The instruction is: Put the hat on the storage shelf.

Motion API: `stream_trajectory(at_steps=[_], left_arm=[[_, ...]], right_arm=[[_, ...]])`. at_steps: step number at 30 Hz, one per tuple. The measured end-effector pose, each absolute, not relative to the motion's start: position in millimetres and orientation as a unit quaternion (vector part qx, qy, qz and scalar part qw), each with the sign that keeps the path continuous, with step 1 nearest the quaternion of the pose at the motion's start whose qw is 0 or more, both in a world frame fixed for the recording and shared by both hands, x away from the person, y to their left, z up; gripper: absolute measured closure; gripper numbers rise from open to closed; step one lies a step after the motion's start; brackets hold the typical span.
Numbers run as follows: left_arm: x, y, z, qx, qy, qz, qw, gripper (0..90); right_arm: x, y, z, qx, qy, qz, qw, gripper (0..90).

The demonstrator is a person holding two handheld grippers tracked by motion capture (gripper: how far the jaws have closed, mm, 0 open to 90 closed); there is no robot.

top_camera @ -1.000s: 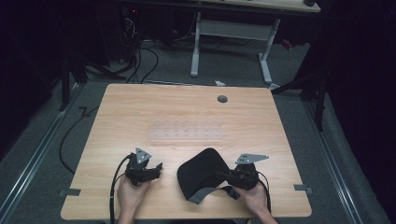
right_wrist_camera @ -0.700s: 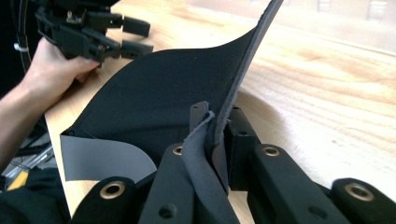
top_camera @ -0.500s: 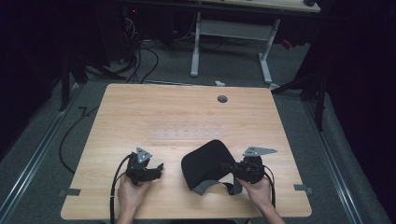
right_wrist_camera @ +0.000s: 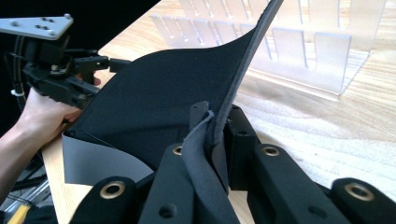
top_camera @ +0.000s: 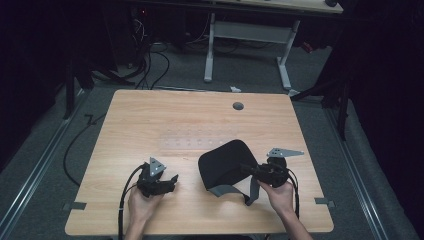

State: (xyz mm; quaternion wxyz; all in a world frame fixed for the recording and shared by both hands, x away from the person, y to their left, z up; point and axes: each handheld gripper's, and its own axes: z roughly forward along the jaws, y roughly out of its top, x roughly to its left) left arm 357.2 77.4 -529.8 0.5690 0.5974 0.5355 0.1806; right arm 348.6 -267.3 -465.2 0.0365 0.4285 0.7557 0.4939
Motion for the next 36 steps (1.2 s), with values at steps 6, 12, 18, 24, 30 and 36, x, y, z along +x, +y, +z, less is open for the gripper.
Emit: stream_trajectory(at_steps=[6, 12, 18, 24, 30, 36], left_arm=[[349.7, 70.4, -518.3, 0.609, 0.513, 0.159, 0.583, 23.7], [338.4, 59.5, -505.0, 0.617, 0.482, 0.134, 0.608, 22.0], [328.5, 50.6, -494.3, 0.627, 0.452, 0.130, 0.621, 21.3], [323.8, 44.6, -488.5, 0.637, 0.433, 0.129, 0.625, 21.0], [322.1, 42.8, -489.4, 0.646, 0.426, 0.128, 0.620, 20.6], [318.9, 40.0, -485.5, 0.648, 0.410, 0.132, 0.628, 19.6]], right_arm=[[353.2, -265.9, -466.6, 0.432, 0.752, 0.497, 0.023, 84.0], [356.3, -263.9, -468.5, 0.434, 0.751, 0.498, 0.014, 83.9], [358.2, -261.2, -464.8, 0.432, 0.754, 0.495, 0.013, 83.9], [361.1, -253.7, -459.6, 0.426, 0.758, 0.493, 0.011, 83.8], [363.8, -246.9, -453.5, 0.418, 0.768, 0.485, 0.011, 83.8], [366.3, -238.5, -452.0, 0.415, 0.778, 0.472, 0.004, 83.8]])
